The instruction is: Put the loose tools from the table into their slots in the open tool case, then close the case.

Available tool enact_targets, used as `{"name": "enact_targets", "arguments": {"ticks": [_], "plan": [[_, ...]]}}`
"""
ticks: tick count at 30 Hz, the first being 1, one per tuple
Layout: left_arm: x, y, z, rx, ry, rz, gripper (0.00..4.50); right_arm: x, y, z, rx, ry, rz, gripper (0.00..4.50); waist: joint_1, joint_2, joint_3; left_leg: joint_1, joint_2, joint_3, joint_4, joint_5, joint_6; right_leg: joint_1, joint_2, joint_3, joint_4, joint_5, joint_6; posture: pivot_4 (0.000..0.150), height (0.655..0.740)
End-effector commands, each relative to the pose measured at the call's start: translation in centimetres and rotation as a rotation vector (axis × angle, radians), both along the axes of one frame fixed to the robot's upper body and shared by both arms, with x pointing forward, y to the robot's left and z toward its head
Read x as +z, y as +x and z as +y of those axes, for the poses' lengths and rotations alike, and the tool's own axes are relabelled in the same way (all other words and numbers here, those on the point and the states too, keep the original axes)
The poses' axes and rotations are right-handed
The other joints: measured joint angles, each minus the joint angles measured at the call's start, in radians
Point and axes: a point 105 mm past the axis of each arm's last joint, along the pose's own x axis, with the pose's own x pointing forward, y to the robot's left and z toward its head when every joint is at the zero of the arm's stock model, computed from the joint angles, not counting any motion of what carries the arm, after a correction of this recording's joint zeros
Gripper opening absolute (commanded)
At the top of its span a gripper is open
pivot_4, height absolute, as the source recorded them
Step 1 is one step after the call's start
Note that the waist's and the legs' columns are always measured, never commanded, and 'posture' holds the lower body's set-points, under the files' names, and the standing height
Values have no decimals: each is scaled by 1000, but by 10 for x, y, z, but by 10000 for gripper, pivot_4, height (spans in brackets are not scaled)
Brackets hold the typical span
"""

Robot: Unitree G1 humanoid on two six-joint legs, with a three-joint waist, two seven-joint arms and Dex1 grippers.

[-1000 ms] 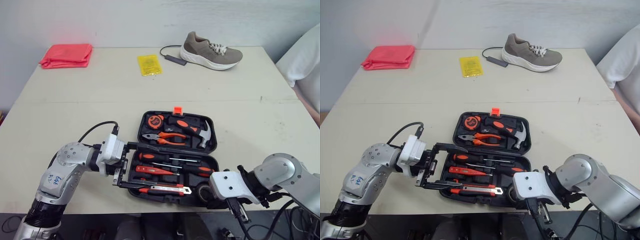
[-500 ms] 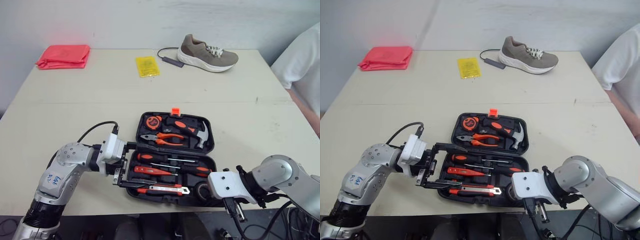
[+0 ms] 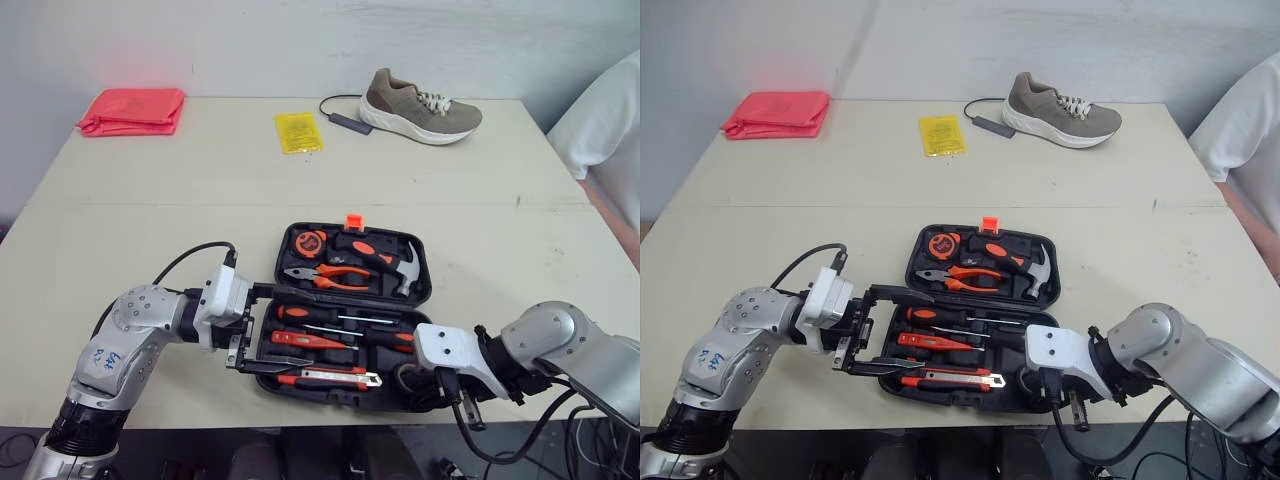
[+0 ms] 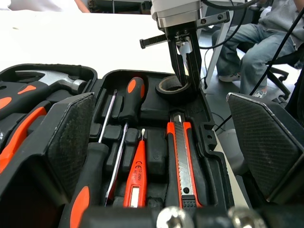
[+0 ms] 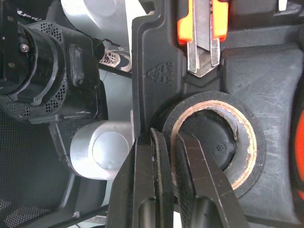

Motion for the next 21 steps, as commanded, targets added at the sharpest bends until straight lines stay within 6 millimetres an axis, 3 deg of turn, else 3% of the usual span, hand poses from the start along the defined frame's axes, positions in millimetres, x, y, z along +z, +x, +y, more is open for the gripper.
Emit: {"name": "enact_targets", "arguments": {"ticks": [1, 6, 12, 17, 21], "plan": [[6, -4, -4, -18, -6, -42, 45000, -1, 4, -3, 1, -24, -52, 438, 0, 0, 0, 0, 0, 0, 0, 0, 0, 0, 0, 0, 0, 0, 0, 1500, 7400], [5, -2, -4, -13, -8, -44, 45000, 3, 2, -1, 17, 3, -59, 438, 0, 0, 0, 0, 0, 0, 0, 0, 0, 0, 0, 0, 0, 0, 0, 1500, 7400], [3, 0, -3, -4, -11, -46, 45000, 23, -8, 9, 90, 114, -38, 24384, 1, 0, 0, 0, 0, 0, 0, 0, 0, 0, 0, 0, 0, 0, 0, 1500, 7400], [1, 1, 1, 8, -8, -43, 45000, 45, -19, 7, 114, 197, 24, 24384, 1, 0, 0, 0, 0, 0, 0, 0, 0, 0, 0, 0, 0, 0, 0, 1500, 7400], [2, 3, 4, 29, -5, -52, 45000, 63, -10, 6, 45, 379, -62, 24384, 3, -1, 0, 0, 0, 0, 0, 0, 1, 1, 0, 0, 0, 0, 0, 1500, 7400]]}}
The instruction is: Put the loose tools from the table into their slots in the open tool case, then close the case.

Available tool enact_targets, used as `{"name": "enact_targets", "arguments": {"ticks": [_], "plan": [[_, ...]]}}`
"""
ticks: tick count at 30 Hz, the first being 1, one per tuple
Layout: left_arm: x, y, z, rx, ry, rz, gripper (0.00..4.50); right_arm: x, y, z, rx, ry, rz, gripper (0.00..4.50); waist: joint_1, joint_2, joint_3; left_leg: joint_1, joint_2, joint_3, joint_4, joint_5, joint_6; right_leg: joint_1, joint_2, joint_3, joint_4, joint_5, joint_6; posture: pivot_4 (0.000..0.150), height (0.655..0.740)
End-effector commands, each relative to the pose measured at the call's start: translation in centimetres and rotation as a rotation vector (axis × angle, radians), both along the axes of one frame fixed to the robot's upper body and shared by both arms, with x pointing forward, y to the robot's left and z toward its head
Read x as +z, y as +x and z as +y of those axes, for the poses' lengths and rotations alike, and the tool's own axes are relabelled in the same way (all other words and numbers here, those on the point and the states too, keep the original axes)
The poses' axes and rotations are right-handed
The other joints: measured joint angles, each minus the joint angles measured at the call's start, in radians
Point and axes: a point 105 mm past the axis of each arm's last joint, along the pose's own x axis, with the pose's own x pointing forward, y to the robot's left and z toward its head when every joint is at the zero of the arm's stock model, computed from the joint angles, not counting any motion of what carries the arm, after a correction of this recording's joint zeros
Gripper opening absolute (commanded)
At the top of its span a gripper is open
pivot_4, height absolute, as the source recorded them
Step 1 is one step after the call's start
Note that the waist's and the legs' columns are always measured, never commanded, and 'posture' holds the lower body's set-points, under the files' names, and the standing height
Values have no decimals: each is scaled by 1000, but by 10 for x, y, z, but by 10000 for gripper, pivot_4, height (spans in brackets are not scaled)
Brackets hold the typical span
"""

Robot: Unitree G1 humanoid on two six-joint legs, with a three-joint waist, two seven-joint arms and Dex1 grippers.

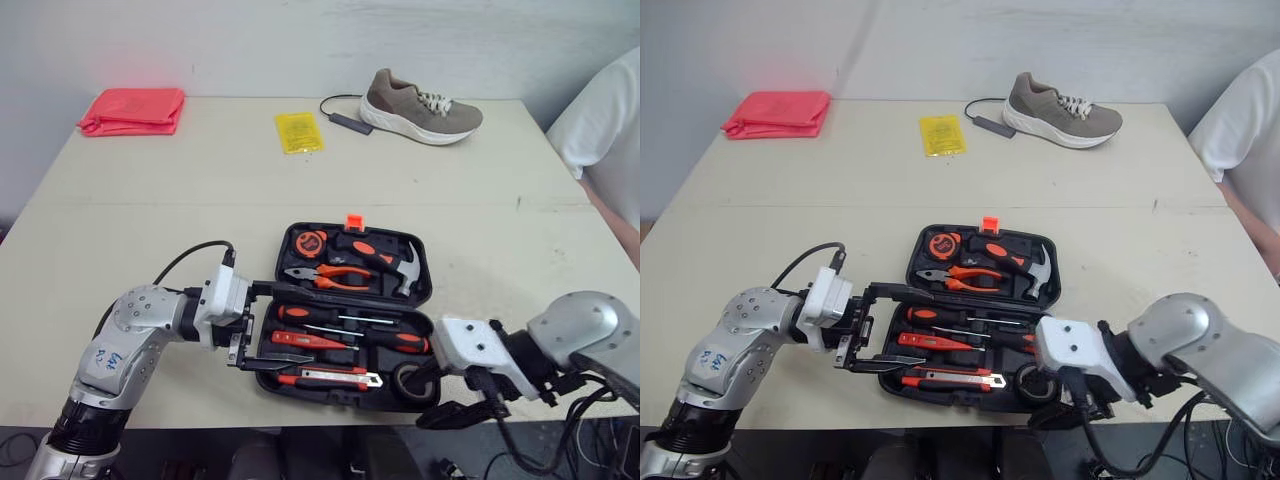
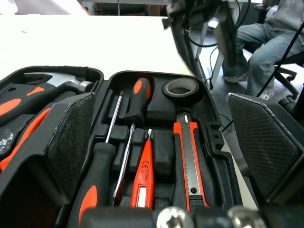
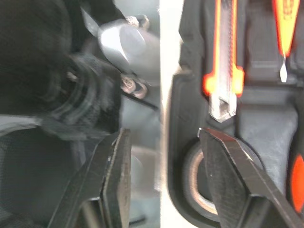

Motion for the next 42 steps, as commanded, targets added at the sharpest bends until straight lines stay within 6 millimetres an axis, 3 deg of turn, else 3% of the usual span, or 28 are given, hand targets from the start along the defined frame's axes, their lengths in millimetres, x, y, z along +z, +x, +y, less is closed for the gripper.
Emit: {"name": "enact_targets", "arguments": {"ticks": [1, 2, 4, 8, 15, 18, 22, 24, 27, 31, 33, 35, 38, 41, 42], "plan": [[3, 1, 4, 20, 3, -31, 45000, 21, 5, 4, -41, 215, -81, 24384, 0, -1, 0, 0, 0, 0, 0, 0, 0, 0, 0, 0, 0, 0, 0, 1500, 7400], [3, 2, 5, 24, 3, -33, 45000, 24, 1, 6, -36, 303, -75, 24384, 1, -1, 0, 0, 0, 0, 0, 0, 0, 0, 0, 0, 0, 0, 0, 1500, 7400], [2, 2, 7, 27, 6, -35, 45000, 26, -5, 7, -37, 444, -88, 19326, 3, -1, -1, 0, 0, -1, 0, 0, 0, 1, 1, 0, -1, 0, 0, 1500, 7400], [1, 2, 7, 22, 12, -35, 45000, -2, -4, 2, -124, 466, -142, 867, 8, 0, 0, 0, -1, 0, 0, 0, 0, 1, 1, -1, 0, 0, 1, 1500, 7400], [2, 2, 9, 3, 22, -30, 45000, -51, 7, -8, -135, 395, -230, 317, 2, 0, 0, 1, -3, 1, -1, 0, 1, 1, 4, 0, 0, 1, 2, 1500, 7400], [1, 2, 10, -2, 30, -32, 45000, -83, 6, -18, -141, 314, -206, 317, 1, 0, 0, 1, -3, 1, 0, 1, 1, 1, 4, 0, 0, 1, 2, 1500, 7400], [2, 4, 11, 4, 35, -35, 45000, -102, 7, -27, -164, 259, -204, 317, 0, -1, -1, 3, -3, 1, 0, 1, 0, 3, 4, 0, 0, 1, 2, 1500, 7400], [2, 4, 12, 9, 38, -36, 45000, -100, 6, -26, -158, 263, -221, 317, 0, -2, -2, 4, -2, 1, 0, 1, 0, 4, 4, 0, 0, 1, 2, 1500, 7400], [2, 8, 15, 42, 31, -33, 45000, -81, 9, -20, -172, 326, -254, 317, 0, -2, -2, 4, -2, 1, 0, 1, 0, 4, 2, 0, 0, 1, 2, 1500, 7400], [2, 29, 36, 191, 49, -38, 45000, -33, 21, -21, -285, 439, -330, 317, 1, 0, -1, 4, -1, 0, 0, 1, 0, 4, 0, 0, 1, 1, 2, 1500, 7400], [-4, 43, 51, 295, 78, -35, 39595, -14, 33, -34, -376, 436, -387, 0, -1, 0, 0, 3, -1, 1, 0, 1, 0, 3, 0, 2, 2, 1, 2, 1500, 7400], [-13, 50, 60, 341, 123, -31, 32248, -7, 40, -50, -437, 386, -422, 0, 0, 0, 0, 3, -1, 1, 0, 0, 0, 2, 0, 1, 1, 1, 2, 1500, 7400], [-29, 67, 67, 428, 178, -15, 17790, -12, 55, -85, -550, 256, -477, 0, 7, 0, -1, 3, -1, 1, -1, 0, 0, 2, 0, 0, 0, 1, 1, 1500, 7400], [-40, 81, 63, 464, 201, -6, 3389, -22, 67, -108, -631, 196, -476, 0, 21, 0, 0, 2, -3, 2, -1, 0, 1, 1, 2, 0, 0, 1, 1, 1500, 7400], [-43, 85, 62, 468, 209, 1, 650, -25, 71, -113, -652, 189, -470, 0, 24, 0, 0, 2, -3, 3, 0, 0, 2, 1, 2, 0, 0, 1, 2, 1500, 7400]]}}
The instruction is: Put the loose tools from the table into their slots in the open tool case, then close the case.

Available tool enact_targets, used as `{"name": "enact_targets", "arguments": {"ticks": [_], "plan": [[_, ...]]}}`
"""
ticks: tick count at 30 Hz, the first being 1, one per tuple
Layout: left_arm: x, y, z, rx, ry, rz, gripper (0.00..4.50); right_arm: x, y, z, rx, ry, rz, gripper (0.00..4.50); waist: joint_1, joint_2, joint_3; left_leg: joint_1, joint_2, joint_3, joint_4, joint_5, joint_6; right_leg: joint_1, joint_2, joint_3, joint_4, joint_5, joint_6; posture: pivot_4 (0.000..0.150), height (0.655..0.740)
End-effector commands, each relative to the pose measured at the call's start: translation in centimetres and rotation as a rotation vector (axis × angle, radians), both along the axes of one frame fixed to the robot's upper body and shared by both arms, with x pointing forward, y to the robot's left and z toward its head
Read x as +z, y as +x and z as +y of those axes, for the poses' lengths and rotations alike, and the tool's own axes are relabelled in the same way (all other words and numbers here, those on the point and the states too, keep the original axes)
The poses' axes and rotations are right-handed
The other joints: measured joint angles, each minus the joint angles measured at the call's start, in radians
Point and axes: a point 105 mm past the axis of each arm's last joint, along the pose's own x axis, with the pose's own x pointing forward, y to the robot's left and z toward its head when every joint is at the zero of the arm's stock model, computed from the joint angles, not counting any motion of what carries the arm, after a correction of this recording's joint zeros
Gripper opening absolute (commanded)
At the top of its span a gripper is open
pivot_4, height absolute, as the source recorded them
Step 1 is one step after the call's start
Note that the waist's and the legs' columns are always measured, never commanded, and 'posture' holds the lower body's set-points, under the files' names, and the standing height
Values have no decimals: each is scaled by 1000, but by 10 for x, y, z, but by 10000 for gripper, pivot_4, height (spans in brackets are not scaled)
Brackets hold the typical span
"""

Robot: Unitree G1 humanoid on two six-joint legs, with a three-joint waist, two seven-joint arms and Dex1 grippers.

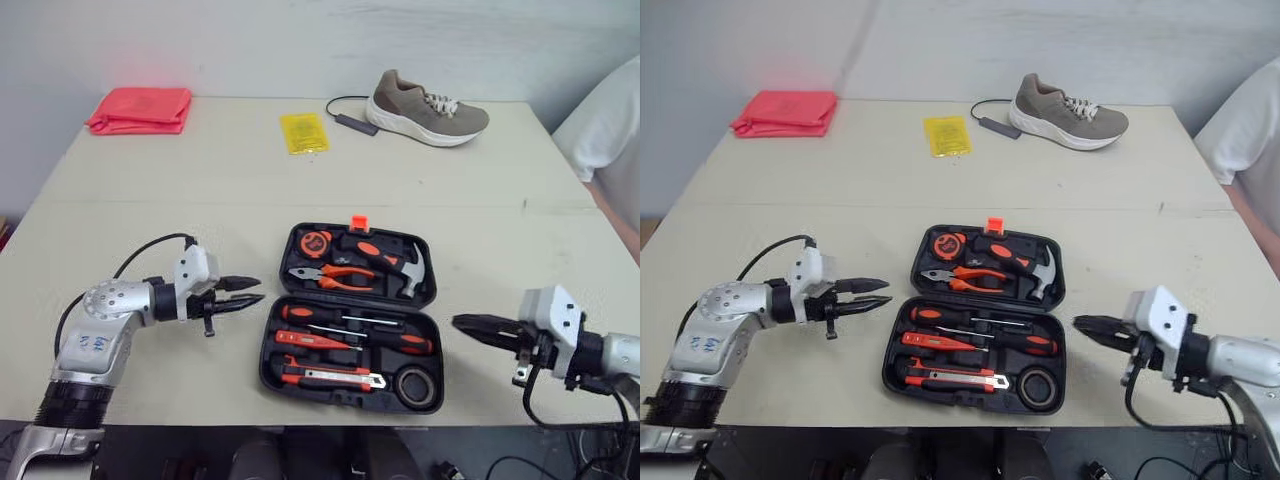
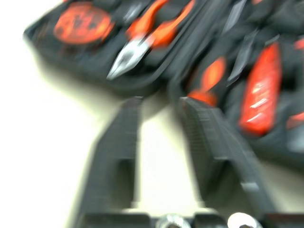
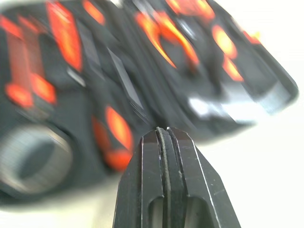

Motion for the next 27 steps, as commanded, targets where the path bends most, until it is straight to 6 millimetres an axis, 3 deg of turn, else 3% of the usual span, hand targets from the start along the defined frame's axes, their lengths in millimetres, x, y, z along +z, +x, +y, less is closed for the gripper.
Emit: {"name": "enact_targets", "arguments": {"ticks": [1, 4, 8, 12, 18, 27], "plan": [[-6, 12, -10, -5, 35, -10, 650, -7, 12, -17, -65, -24, 6, 0, 3, 0, 0, 0, -1, 1, 0, 0, 1, 0, 0, 0, 1, 0, 1, 1500, 7400], [-18, 20, -21, -6, 68, 14, 650, -21, 21, -14, -60, -15, 61, 0, 1, 0, 0, 1, -2, 3, 0, 1, 2, -1, 0, -1, 1, 2, 3, 1500, 7400], [-21, 21, -25, -20, 72, 22, 650, -25, 25, -12, -52, -12, 77, 0, -1, 1, 0, 0, -1, 4, 0, 1, 2, -3, 0, 0, 2, 2, 3, 1500, 7400], [-21, 18, -47, -92, 46, 34, 650, -27, 51, 15, 22, 10, 85, 0, -9, 3, 1, 1, 0, 6, 2, 1, 1, -3, 0, -1, 4, 2, 3, 1500, 7400], [-20, 24, -61, -69, -1, 28, 650, -20, 70, 37, 57, 56, 80, 0, 1, 4, 1, -1, -1, 5, 3, 2, 2, -3, -1, -1, 4, 2, 4, 1500, 7400], [-23, 40, -52, 39, 14, 22, 650, -18, 92, 42, 51, 16, 60, 0, 0, 4, 1, -1, 0, 5, 7, 1, 3, -3, -1, -1, 7, 3, 5, 1500, 7400]]}}
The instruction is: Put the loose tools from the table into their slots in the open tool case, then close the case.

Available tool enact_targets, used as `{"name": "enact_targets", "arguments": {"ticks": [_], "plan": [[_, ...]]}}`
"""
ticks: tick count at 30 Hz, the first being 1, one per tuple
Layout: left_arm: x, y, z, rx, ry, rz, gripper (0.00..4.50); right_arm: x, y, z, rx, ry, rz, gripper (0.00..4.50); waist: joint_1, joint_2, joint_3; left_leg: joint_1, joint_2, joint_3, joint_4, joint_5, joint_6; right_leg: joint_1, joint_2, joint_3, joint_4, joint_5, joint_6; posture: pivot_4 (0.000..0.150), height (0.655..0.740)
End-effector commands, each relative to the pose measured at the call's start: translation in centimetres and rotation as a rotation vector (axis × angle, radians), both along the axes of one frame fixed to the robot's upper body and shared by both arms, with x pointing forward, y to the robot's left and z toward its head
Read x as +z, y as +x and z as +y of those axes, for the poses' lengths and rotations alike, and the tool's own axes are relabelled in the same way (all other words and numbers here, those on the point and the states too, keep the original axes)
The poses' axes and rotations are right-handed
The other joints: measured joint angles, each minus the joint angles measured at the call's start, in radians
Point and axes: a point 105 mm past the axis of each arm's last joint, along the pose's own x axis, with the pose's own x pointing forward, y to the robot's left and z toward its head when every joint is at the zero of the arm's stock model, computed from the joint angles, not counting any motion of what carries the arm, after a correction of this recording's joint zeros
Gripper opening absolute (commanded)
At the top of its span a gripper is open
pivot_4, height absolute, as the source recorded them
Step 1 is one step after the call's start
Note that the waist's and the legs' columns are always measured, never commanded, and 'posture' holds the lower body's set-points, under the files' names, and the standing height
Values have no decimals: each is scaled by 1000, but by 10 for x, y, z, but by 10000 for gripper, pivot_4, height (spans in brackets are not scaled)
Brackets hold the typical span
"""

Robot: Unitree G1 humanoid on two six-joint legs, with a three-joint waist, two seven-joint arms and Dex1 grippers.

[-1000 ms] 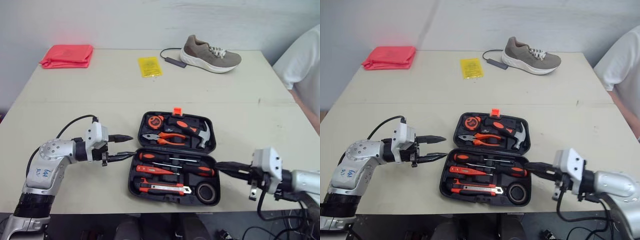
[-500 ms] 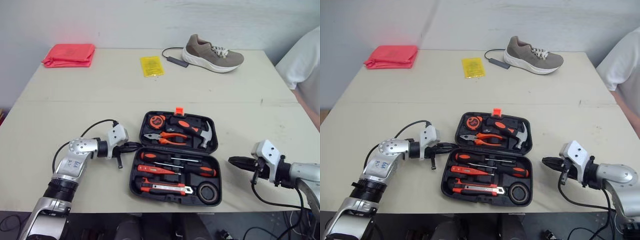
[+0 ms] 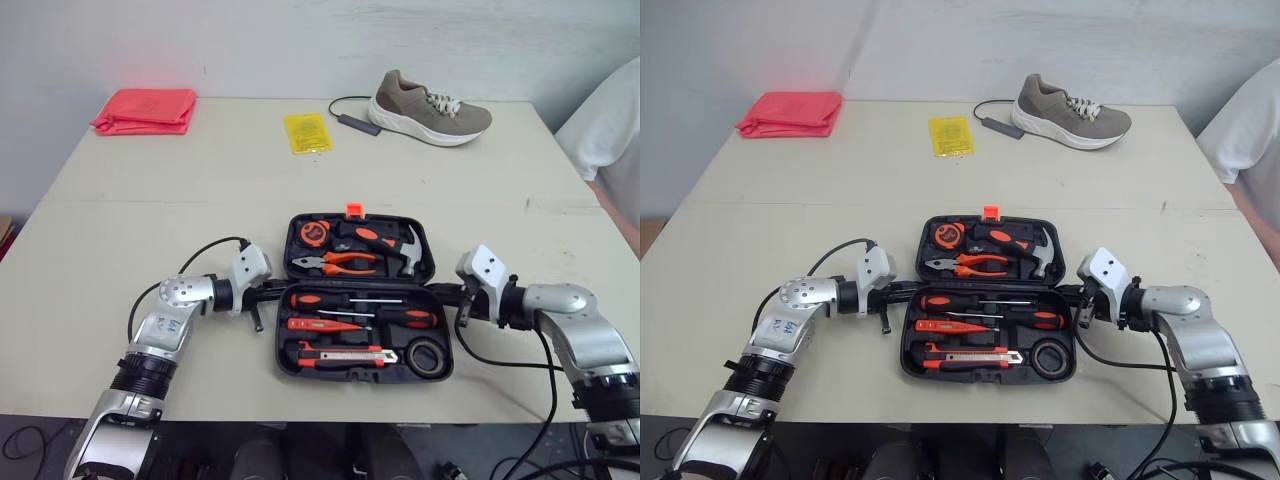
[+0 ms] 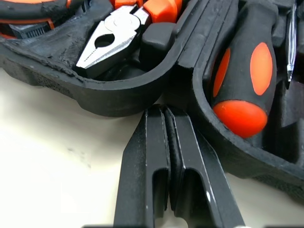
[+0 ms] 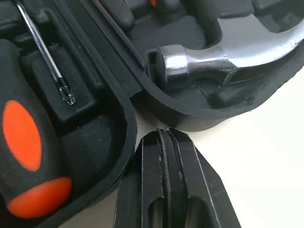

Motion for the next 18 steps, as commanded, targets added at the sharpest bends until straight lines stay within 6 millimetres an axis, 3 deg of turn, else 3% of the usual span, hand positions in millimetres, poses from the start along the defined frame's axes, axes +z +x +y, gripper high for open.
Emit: {"name": "enact_targets", "arguments": {"ticks": [1, 7, 10, 13, 15, 17, 18], "plan": [[5, 9, 0, 25, 4, -26, 650, 13, 4, 12, 56, 13, -52, 0, 0, 0, 0, 0, 0, 0, 0, 0, 0, 0, 0, 0, 0, 0, 0, 1500, 7400], [10, 15, 18, 63, 20, -39, 650, 19, 1, 1, 35, -7, -65, 0, -1, 0, 0, 0, 0, 0, 0, 0, 0, 0, 0, 0, 0, 0, 0, 1500, 7400], [25, 15, 39, 107, -5, -49, 8952, 29, -1, -16, -24, -21, -68, 0, -3, 0, 0, 0, 1, 0, 0, 0, 0, -1, -1, 0, 0, 0, 0, 1500, 7400], [44, 9, 55, 99, -47, -80, 22623, 47, -5, -32, -77, -38, -100, 9671, -3, 1, 0, -1, 2, 0, 0, -1, -1, -2, -1, 0, 0, 0, 0, 1500, 7400], [60, 6, 62, 98, -110, -78, 31990, 58, -5, -39, -166, 19, -77, 19674, -3, 1, 1, -1, 2, 0, 0, -1, -1, -2, -2, 0, 0, 0, -1, 1500, 7400], [73, 9, 69, 184, -141, 24, 42067, 69, -7, -36, -265, 142, 77, 30497, -3, 1, 1, -1, 2, 0, 1, -1, -1, -2, -2, 0, 0, 0, -1, 1500, 7400], [80, 10, 67, 204, -160, 80, 45000, 66, -12, -35, -303, 132, 192, 35450, -4, 1, 1, -1, 3, 0, 1, -1, -1, -2, -2, 1, 0, 0, -1, 1500, 7400]]}}
